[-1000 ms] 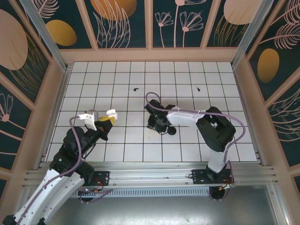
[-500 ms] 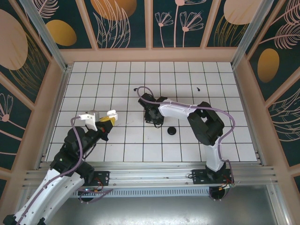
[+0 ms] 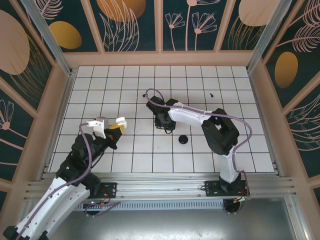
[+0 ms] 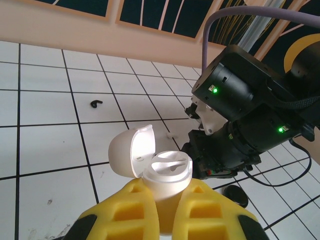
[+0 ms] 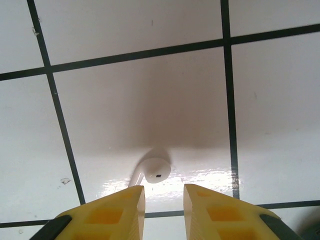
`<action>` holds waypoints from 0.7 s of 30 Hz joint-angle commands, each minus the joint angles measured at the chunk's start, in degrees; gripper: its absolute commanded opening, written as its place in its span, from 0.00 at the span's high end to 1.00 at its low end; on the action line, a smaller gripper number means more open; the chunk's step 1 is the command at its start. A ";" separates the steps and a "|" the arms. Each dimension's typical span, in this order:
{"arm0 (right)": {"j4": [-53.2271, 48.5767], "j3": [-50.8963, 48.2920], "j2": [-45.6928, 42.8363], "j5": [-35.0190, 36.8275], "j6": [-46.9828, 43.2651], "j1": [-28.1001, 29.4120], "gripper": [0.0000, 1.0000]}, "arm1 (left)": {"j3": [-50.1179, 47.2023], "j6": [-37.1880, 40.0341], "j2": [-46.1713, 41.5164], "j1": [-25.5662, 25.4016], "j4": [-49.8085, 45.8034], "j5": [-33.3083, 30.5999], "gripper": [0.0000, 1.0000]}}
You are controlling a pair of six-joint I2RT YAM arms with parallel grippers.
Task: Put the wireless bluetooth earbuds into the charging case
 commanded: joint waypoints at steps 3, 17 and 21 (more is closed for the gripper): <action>-1.29 2.24 2.09 -1.55 2.87 -0.24 0.73 | 0.02 2.34 0.66 -0.16 2.86 0.12 1.00; -0.16 2.68 5.21 -2.37 3.23 -1.36 0.77 | -0.38 3.80 1.21 -0.16 2.86 0.22 1.00; -0.16 2.99 5.72 -2.45 2.51 -1.56 0.79 | -0.35 3.91 1.64 -0.12 3.04 0.57 1.00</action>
